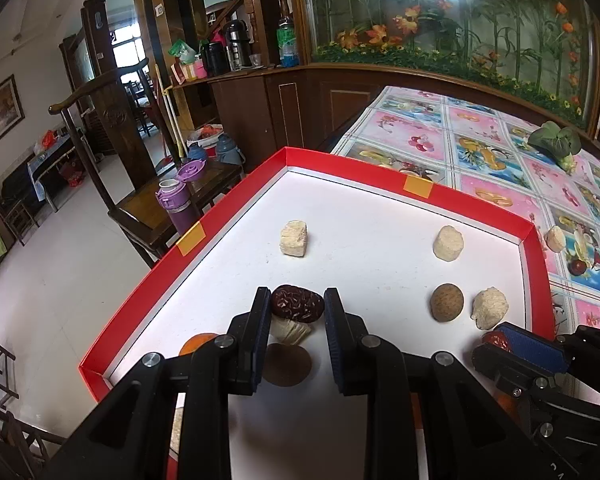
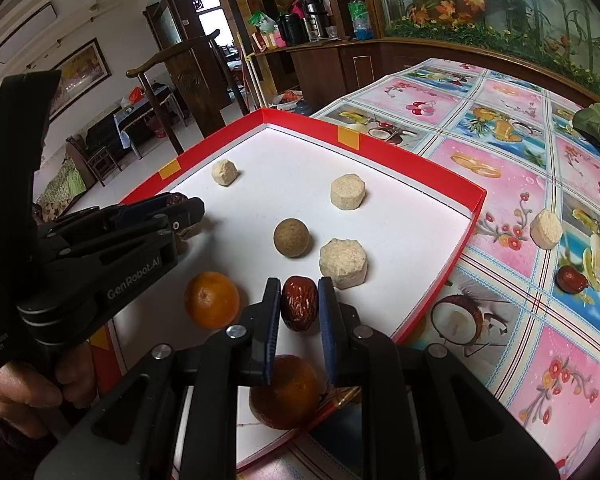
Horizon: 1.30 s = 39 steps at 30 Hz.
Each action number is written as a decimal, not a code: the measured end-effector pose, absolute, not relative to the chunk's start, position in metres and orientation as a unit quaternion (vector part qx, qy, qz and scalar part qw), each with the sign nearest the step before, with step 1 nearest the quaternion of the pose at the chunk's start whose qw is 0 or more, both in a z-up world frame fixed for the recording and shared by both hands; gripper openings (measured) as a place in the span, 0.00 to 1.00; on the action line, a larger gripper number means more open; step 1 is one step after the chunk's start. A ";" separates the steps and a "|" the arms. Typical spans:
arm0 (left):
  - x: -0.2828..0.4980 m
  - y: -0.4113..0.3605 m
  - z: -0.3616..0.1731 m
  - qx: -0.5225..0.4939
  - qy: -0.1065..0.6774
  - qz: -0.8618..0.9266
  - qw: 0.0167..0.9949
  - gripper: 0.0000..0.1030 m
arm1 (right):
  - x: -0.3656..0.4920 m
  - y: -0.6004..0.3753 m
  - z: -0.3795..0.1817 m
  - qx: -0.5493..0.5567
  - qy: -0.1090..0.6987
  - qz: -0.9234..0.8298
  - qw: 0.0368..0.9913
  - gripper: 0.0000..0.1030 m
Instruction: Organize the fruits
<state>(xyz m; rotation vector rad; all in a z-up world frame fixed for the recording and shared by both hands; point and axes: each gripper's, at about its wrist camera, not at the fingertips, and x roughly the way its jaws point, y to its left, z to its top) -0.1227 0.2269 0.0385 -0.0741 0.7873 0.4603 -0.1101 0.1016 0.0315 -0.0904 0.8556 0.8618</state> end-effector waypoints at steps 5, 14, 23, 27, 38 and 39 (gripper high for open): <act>-0.123 0.226 0.039 -0.034 0.380 0.227 0.896 0.25 | -0.111 0.103 0.032 -0.047 0.401 0.405 0.820 0.23; -0.123 0.227 0.038 -0.036 0.383 0.228 0.894 0.32 | -0.116 0.103 0.035 -0.050 0.394 0.410 0.821 0.40; -0.126 0.225 0.044 -0.040 0.376 0.244 0.893 0.65 | -0.118 0.093 0.047 -0.033 0.370 0.413 0.831 0.44; -0.125 0.220 0.048 -0.035 0.372 0.245 0.895 0.71 | -0.114 0.084 0.052 -0.021 0.366 0.408 0.836 0.44; -0.120 0.184 0.059 -0.004 0.371 0.220 0.902 0.75 | -0.068 -0.008 0.060 0.017 0.364 0.316 0.876 0.44; -0.119 0.181 0.060 -0.001 0.372 0.217 0.903 0.75 | -0.062 -0.020 0.057 0.013 0.368 0.301 0.880 0.44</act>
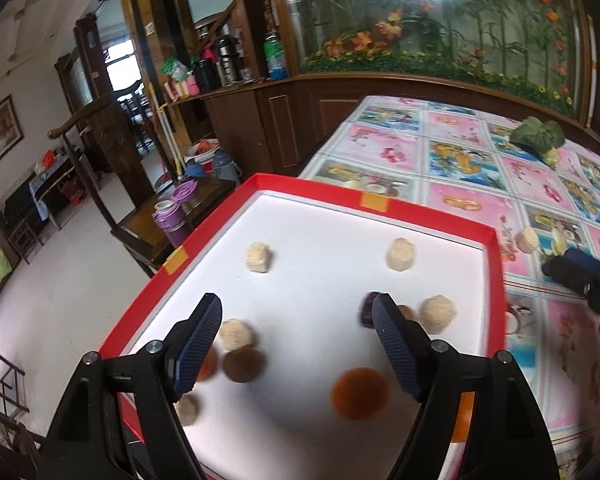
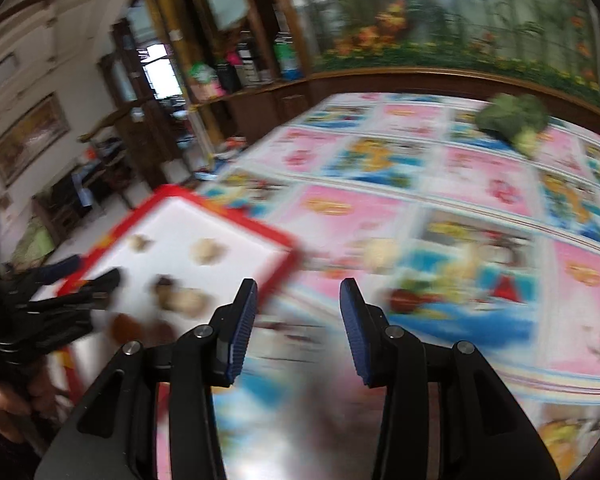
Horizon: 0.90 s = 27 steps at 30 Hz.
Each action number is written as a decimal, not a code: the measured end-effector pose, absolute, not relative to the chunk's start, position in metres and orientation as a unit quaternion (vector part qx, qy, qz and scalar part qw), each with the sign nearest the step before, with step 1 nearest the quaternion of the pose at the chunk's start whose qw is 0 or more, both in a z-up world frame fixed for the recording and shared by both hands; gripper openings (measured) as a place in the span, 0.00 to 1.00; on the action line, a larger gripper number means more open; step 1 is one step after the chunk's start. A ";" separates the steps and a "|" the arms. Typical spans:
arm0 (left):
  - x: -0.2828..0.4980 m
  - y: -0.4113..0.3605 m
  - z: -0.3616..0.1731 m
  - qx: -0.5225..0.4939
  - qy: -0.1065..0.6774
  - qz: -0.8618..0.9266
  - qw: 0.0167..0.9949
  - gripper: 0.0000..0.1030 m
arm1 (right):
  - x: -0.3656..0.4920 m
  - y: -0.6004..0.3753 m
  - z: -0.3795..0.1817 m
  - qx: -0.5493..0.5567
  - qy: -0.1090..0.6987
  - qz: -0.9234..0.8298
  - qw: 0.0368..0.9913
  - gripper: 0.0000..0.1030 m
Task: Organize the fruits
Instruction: 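Open both tools to drop the red and dark dates into the tray, then grasp a red date on the cloth with the right tool while the left tool grasps a pale round chunk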
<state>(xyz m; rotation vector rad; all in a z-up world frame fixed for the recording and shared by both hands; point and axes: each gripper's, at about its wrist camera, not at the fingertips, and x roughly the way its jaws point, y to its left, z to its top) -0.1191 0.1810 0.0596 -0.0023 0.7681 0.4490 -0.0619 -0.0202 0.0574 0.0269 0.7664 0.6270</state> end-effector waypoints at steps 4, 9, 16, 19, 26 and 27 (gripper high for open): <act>-0.115 0.161 0.061 0.015 0.372 0.199 0.907 0.76 | -0.037 -0.061 0.043 0.019 0.398 0.257 0.881 0.44; -0.111 0.142 0.066 0.020 0.371 0.176 0.911 0.76 | -0.024 -0.072 0.038 0.039 0.416 0.256 0.872 0.44; -0.110 0.128 0.076 0.032 0.364 0.169 0.916 0.76 | -0.025 -0.028 0.033 -0.029 0.411 0.274 0.869 0.44; -0.107 0.125 0.080 0.035 0.365 0.163 0.916 0.76 | -0.017 -0.018 0.027 -0.050 0.423 0.257 0.867 0.44; -0.085 0.101 0.091 0.061 0.365 0.132 0.920 0.76 | -0.012 -0.030 0.028 -0.067 0.437 0.231 0.867 0.18; -0.080 0.096 0.091 0.066 0.367 0.122 0.920 0.76 | -0.009 -0.035 0.028 -0.055 0.443 0.229 0.865 0.18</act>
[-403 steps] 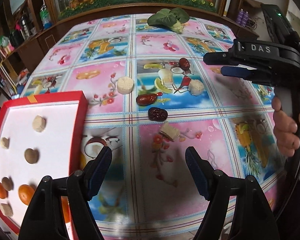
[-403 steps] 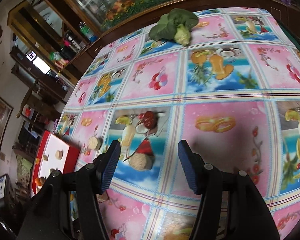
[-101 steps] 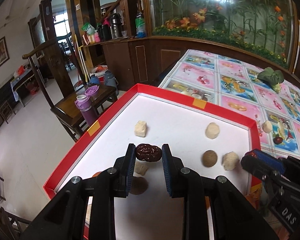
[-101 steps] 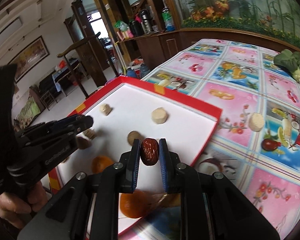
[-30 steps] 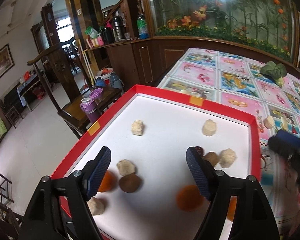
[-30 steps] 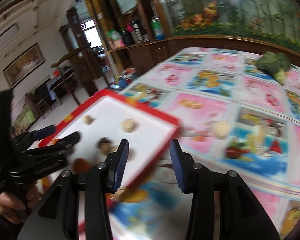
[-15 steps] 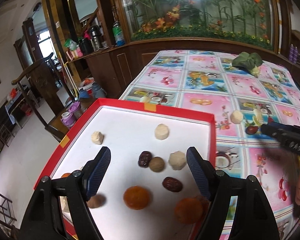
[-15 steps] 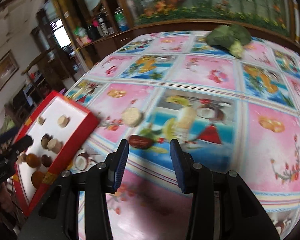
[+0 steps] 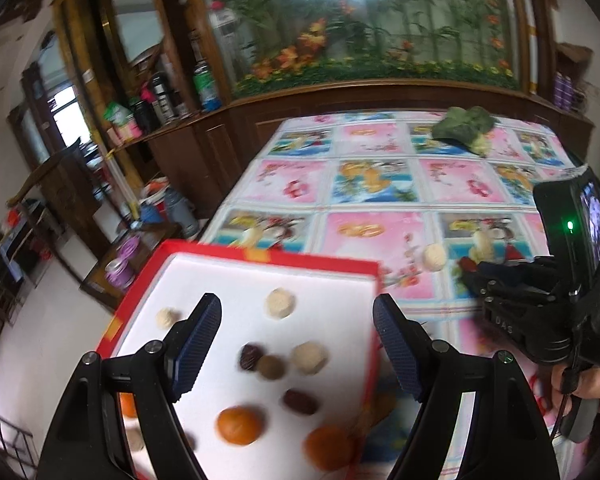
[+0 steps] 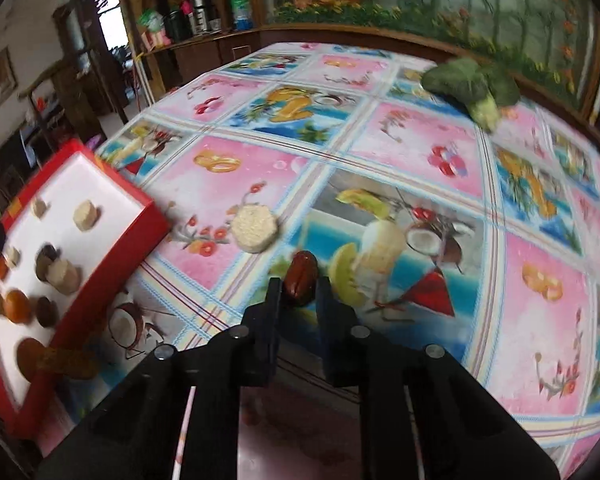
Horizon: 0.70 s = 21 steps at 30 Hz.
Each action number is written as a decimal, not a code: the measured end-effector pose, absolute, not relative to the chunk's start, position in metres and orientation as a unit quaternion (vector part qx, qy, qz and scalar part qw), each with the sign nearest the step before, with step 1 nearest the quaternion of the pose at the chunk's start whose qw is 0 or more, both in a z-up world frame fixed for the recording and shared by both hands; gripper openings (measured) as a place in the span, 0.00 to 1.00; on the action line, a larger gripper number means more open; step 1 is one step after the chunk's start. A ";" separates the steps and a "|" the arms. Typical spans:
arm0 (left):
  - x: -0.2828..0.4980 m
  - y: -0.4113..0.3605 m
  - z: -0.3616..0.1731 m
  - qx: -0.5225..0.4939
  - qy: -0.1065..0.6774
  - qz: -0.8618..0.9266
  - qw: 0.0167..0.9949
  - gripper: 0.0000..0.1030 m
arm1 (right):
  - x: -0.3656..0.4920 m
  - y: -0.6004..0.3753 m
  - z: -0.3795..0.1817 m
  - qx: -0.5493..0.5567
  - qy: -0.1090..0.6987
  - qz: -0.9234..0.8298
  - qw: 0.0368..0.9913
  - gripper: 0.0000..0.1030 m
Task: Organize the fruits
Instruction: 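Grasp a red date on the cloth with the right tool while the left tool grasps a pale round chunk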
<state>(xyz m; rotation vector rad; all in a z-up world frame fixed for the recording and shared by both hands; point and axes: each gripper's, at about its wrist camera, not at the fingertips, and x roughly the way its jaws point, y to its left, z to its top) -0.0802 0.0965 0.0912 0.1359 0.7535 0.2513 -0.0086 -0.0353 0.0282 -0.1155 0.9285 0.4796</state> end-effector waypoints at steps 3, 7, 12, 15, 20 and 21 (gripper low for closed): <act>-0.056 0.076 0.086 0.095 0.377 0.094 0.916 0.76 | 0.001 -0.059 0.029 -0.023 0.459 0.220 0.860 0.18; -0.028 0.059 0.067 0.118 0.412 0.058 0.902 0.76 | 0.016 -0.095 0.031 -0.006 0.475 0.211 0.854 0.18; -0.011 0.047 0.048 0.128 0.442 0.031 0.887 0.76 | 0.030 -0.129 0.033 0.019 0.501 0.243 0.830 0.18; -0.006 0.041 0.046 0.133 0.445 0.019 0.885 0.76 | 0.032 -0.141 0.038 0.034 0.498 0.255 0.828 0.20; 0.005 0.033 0.044 0.141 0.448 0.004 0.883 0.76 | 0.036 -0.158 0.042 0.067 0.495 0.252 0.829 0.30; 0.007 0.033 0.043 0.141 0.449 0.002 0.882 0.76 | 0.037 -0.159 0.042 0.073 0.495 0.253 0.828 0.30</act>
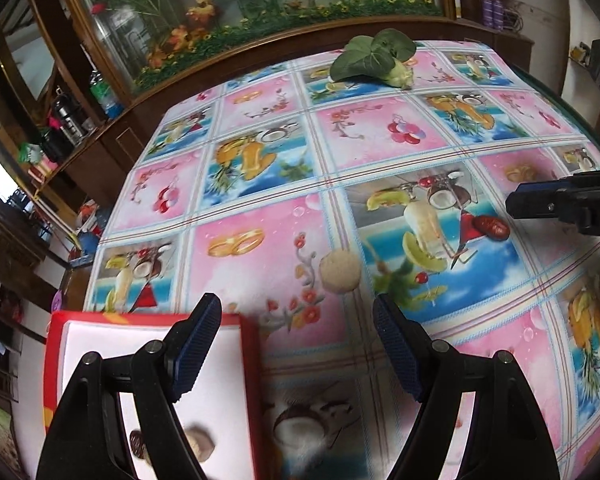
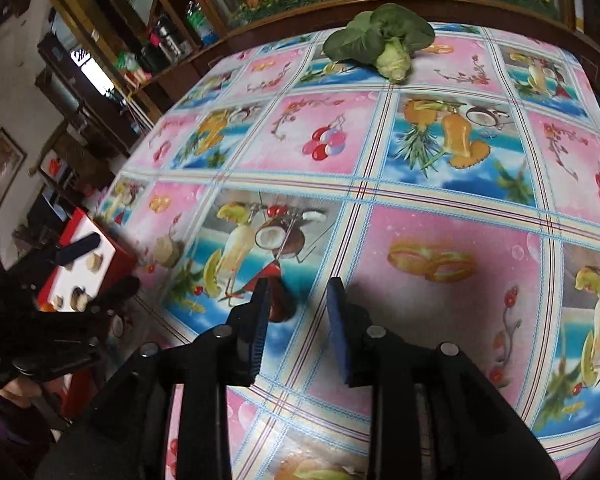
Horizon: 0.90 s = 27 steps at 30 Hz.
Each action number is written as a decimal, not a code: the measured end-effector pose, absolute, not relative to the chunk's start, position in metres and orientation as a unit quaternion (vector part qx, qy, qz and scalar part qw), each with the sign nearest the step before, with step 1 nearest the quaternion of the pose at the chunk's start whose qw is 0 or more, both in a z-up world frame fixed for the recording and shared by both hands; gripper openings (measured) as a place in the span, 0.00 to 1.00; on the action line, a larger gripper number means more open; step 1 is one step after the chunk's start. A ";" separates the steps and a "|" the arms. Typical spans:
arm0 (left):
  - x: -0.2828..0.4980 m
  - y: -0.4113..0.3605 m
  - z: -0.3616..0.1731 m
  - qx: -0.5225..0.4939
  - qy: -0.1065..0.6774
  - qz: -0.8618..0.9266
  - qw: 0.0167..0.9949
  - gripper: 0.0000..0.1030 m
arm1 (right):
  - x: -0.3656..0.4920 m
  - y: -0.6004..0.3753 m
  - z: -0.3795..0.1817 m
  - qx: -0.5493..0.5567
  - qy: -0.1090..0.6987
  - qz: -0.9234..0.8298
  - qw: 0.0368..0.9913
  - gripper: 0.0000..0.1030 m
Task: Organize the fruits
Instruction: 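Grasp a red date on the cloth with the right tool while the left tool grasps a pale round chunk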
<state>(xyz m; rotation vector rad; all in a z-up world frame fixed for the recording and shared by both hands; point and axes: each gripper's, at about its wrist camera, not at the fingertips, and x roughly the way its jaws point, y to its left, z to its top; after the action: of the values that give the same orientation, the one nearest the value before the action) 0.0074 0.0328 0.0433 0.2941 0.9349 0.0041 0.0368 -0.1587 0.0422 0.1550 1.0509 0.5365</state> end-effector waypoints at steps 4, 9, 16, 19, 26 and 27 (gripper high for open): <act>0.018 0.031 0.037 0.143 0.454 -0.003 0.879 0.76 | 0.035 -0.149 0.041 0.060 0.494 0.251 0.830 0.30; 0.024 0.032 0.031 0.133 0.461 -0.015 0.877 0.75 | 0.027 -0.120 0.036 -0.003 0.487 0.248 0.837 0.30; 0.039 0.033 0.022 0.112 0.477 -0.027 0.871 0.57 | 0.019 -0.102 0.030 -0.074 0.467 0.216 0.854 0.26; 0.044 0.035 0.018 0.087 0.484 -0.041 0.870 0.43 | 0.022 -0.106 0.030 -0.070 0.468 0.211 0.855 0.20; 0.041 0.028 0.017 0.078 0.478 -0.056 0.873 0.26 | 0.022 -0.108 0.031 -0.057 0.471 0.210 0.855 0.19; 0.040 0.028 0.017 0.073 0.477 -0.053 0.874 0.26 | 0.022 -0.108 0.032 -0.055 0.470 0.211 0.855 0.19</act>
<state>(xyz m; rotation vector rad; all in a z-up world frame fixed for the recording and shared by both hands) 0.0402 0.0281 0.0170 0.1530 0.9962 -0.1110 0.0215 -0.1078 0.0317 -0.1149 0.9883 0.4442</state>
